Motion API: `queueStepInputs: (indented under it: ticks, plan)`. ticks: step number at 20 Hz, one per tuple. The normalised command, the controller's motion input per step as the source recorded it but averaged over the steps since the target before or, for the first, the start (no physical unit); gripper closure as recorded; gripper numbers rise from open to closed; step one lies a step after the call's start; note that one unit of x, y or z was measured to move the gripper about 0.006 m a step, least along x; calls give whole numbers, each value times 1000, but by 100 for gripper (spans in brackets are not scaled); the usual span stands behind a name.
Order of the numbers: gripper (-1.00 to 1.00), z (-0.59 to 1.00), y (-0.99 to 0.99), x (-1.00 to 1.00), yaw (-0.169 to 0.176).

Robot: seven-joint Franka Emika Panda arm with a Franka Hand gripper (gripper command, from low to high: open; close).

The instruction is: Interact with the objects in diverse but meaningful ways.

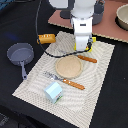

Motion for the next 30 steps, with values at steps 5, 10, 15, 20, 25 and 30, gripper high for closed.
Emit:
queueStepInputs:
  ticks: [5, 10, 15, 20, 25, 30]
  plan:
    - [100, -49, 0, 237, 0]
    - [100, -31, 0, 233, 0]
    - [100, -27, 0, 213, 0]
    - [100, -11, 0, 217, 0]
    - [100, -2, 0, 179, 0]
    - [100, 771, -2, -43, -40]
